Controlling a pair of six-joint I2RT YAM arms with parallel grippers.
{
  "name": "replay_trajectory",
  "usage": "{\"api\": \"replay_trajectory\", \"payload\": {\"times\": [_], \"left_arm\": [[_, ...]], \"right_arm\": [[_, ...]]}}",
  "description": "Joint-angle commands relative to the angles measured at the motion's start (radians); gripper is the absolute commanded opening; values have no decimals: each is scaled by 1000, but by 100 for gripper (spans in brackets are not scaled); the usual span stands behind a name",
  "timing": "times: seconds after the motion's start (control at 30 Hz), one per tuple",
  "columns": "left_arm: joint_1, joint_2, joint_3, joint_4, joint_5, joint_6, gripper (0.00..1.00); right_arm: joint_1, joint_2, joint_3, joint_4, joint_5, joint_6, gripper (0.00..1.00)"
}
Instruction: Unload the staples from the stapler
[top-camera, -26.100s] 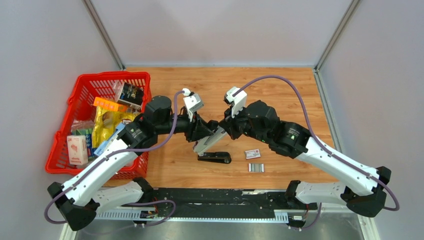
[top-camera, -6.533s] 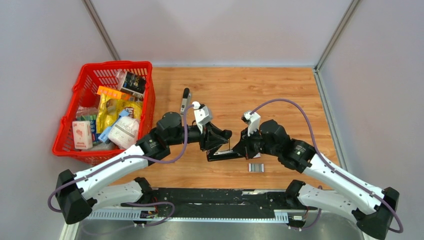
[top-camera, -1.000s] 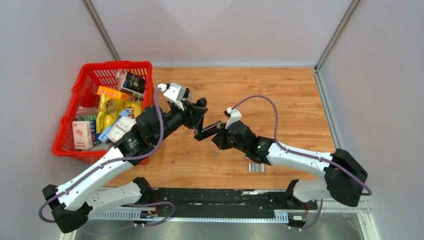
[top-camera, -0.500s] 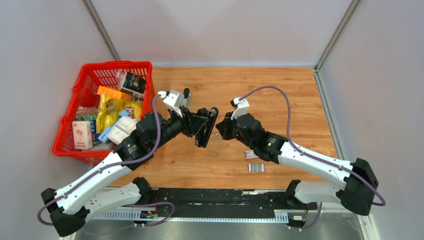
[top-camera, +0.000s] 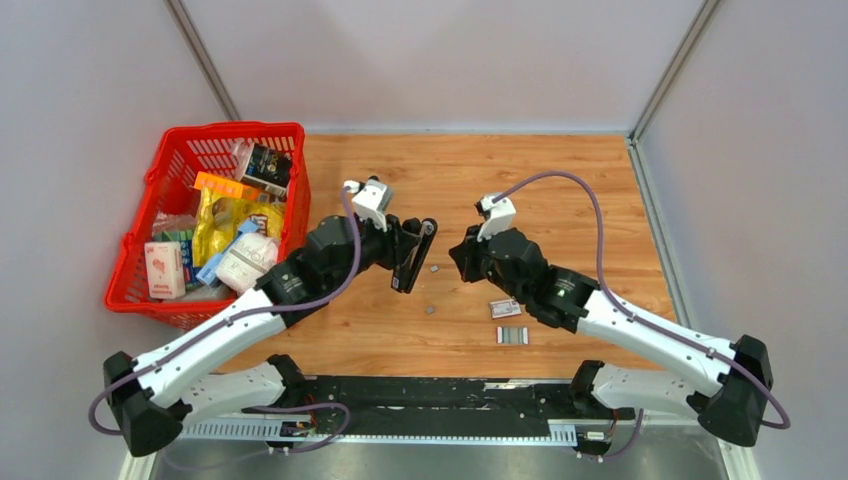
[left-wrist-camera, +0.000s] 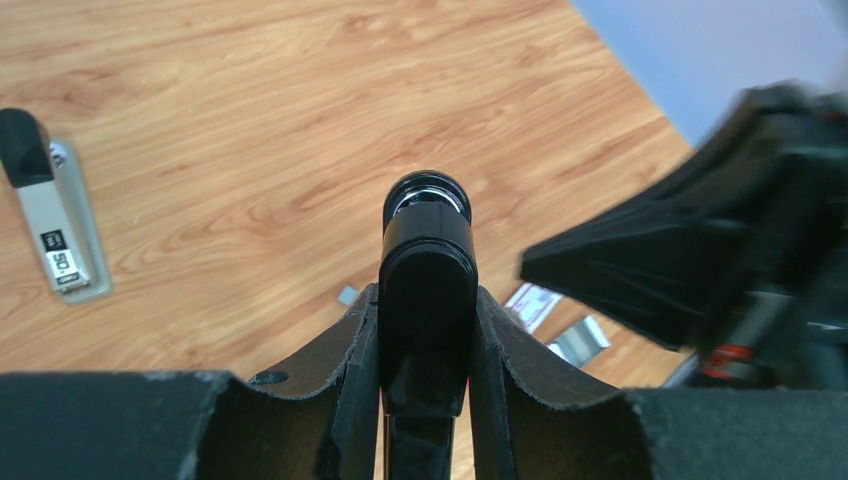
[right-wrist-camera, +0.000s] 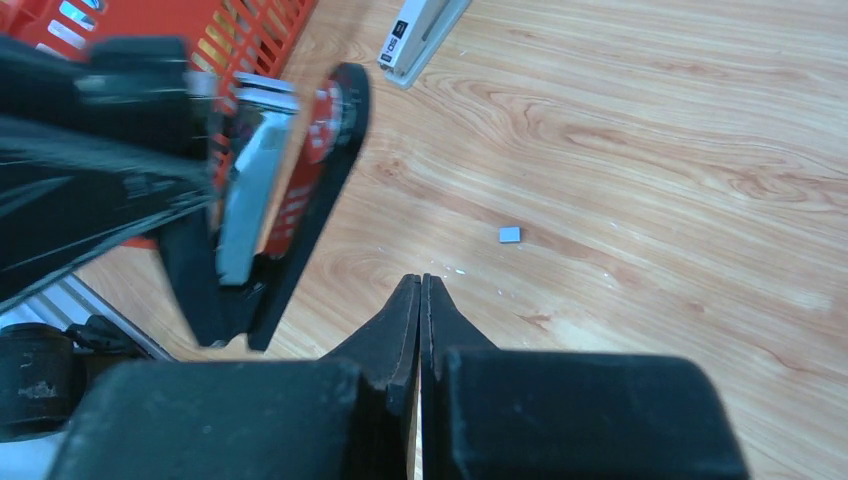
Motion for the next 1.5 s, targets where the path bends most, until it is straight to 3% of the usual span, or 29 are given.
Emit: {"api": "replay_trajectory", "payload": {"times": [0.0, 0.43, 0.87, 1.47], "left_arm": [[43, 81, 70, 57, -22, 75, 0], [278, 472, 248, 83, 52, 178, 0], [358, 868, 547, 43, 6, 225, 0], [411, 1072, 668, -23, -75, 199, 0]], "right_arm": [[1, -101, 11, -67, 46, -26, 0], [1, -259, -51, -156, 3, -10, 0], [1, -250, -42, -165, -74, -19, 2], [0, -274, -61, -169, -100, -45, 7]]}}
